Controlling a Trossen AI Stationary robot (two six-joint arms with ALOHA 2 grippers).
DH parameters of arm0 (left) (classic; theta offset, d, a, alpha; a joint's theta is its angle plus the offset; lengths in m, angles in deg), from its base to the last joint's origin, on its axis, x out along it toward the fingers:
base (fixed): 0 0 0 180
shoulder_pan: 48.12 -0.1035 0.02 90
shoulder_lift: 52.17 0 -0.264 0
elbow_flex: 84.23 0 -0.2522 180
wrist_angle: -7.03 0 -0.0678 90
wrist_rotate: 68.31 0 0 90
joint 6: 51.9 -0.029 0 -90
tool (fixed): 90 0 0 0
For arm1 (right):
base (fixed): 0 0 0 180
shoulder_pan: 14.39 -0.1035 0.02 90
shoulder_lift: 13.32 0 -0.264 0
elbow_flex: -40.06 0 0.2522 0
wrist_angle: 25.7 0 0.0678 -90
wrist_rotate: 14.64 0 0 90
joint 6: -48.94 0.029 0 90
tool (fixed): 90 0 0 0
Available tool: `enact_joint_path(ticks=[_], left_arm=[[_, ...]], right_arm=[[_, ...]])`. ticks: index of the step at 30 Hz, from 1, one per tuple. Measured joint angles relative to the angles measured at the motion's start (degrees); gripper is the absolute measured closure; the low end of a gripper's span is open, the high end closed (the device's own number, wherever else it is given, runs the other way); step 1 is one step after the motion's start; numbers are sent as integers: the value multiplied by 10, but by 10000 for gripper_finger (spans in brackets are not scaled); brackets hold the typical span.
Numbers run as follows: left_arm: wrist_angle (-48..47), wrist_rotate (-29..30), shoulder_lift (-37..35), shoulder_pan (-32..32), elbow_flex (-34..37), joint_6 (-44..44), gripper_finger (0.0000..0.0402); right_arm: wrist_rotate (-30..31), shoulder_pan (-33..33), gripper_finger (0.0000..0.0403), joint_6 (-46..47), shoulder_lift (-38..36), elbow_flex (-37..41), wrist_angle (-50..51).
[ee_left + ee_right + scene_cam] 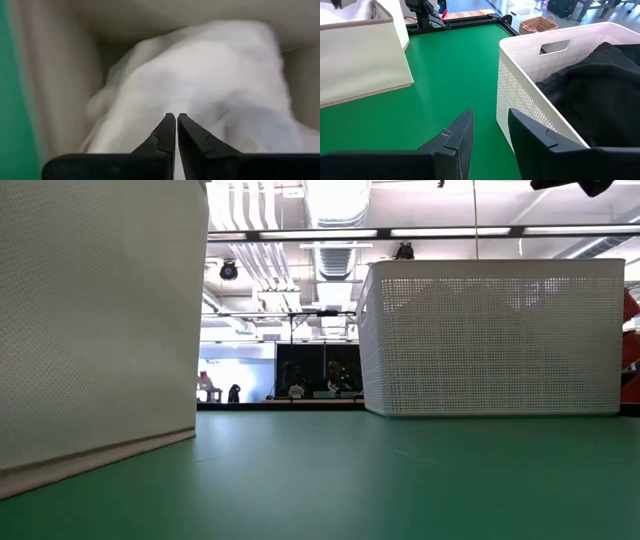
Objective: Sort clothes
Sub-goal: Put the white polo shirt into the bottom left white bin
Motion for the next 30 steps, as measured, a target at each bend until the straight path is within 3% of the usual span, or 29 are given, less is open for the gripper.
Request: enact_joint_path(ticks=[6,12,23,30], left_arm=[[-136,1,0,1,-56,75,401],[-189,14,-2,3,-98,54,401],[-190,-73,-2,6,14,81,401],[-150,-90,-2,6,77,121,401]], right_arm=[[0,0,292,-1,0,0,0],[7,0,289,-5,0,0,0],[9,0,286,-5,0,0,-1],[9,0,281,-2,0,0,-2]])
